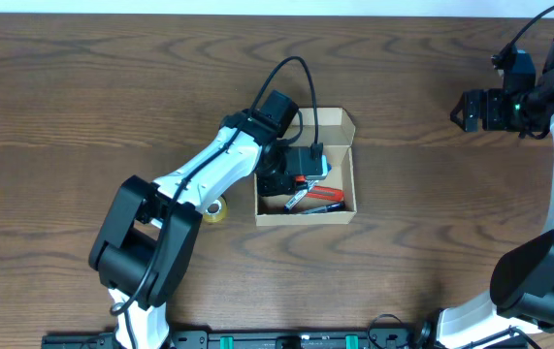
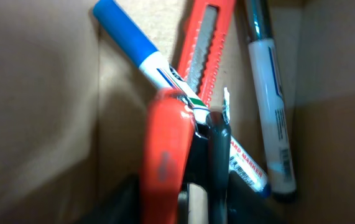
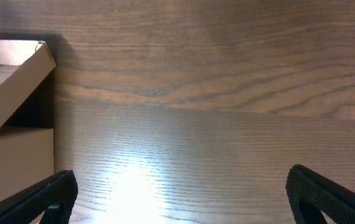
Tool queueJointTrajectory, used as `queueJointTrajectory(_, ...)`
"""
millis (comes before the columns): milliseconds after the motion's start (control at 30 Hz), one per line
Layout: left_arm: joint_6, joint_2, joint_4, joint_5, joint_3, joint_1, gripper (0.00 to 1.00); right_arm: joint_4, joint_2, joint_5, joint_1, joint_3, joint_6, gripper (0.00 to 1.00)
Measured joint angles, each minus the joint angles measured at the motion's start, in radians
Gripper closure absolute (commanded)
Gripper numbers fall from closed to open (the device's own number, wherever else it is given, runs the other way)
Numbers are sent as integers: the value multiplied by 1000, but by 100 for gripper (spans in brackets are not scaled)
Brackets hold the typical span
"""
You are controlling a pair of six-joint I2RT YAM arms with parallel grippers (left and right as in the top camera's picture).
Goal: Pack container
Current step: 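Carry the knife over the box and lower it inside, then open the left gripper and move it back over the yellow tape roll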
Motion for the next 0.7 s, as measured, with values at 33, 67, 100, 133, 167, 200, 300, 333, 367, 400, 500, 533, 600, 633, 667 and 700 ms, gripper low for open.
queueJointTrajectory(33, -5, 0, 0, 0, 0, 0, 51, 0, 0, 0, 0, 0, 0, 1)
queueJointTrajectory(67, -9, 0, 1, 1, 0, 0, 46, 0, 0, 0, 0, 0, 0, 1)
queueJointTrajectory(100, -11, 0, 2, 3, 0, 0, 40, 0, 0, 0, 0, 0, 0, 1)
queueJointTrajectory(133, -16, 0, 2, 3, 0, 0, 38, 0, 0, 0, 0, 0, 0, 1)
queueJointTrajectory(167, -32, 0, 0, 3, 0, 0, 39, 0, 0, 0, 0, 0, 0, 1)
queueJointTrajectory(200, -40, 0, 1, 4, 0, 0, 38, 0, 0, 0, 0, 0, 0, 1)
queueJointTrajectory(300, -73, 0, -3, 7, 0, 0, 30, -1, 0, 0, 0, 0, 0, 1)
queueJointTrajectory(333, -87, 0, -12, 8, 1, 0, 30, -1, 0, 0, 0, 0, 0, 1)
queueJointTrajectory(367, -101, 0, -27, 8, 4, 0, 30, -2, 0, 0, 0, 0, 0, 1)
queueJointTrajectory(400, -113, 0, -52, 7, 12, 0, 30, -2, 0, 0, 0, 0, 0, 1)
queueJointTrajectory(500, -142, -1, -118, 0, 53, 0, 34, -2, 0, 0, 0, 0, 0, 1)
queueJointTrajectory(533, -148, -3, -137, -6, 71, 0, 34, -3, 0, 0, 0, 0, 0, 1)
queueJointTrajectory(600, -171, -16, -201, -33, 128, 0, 32, -3, 0, 0, 0, 0, 0, 1)
queueJointTrajectory(633, -184, -26, -235, -49, 160, 0, 28, -4, 0, 0, 0, 0, 0, 1)
queueJointTrajectory(667, -195, -36, -268, -66, 191, 0, 24, -4, 0, 0, 0, 0, 0, 1)
queueJointTrajectory(700, -215, -54, -308, -88, 230, 0, 12, -4, 0, 0, 0, 0, 0, 1)
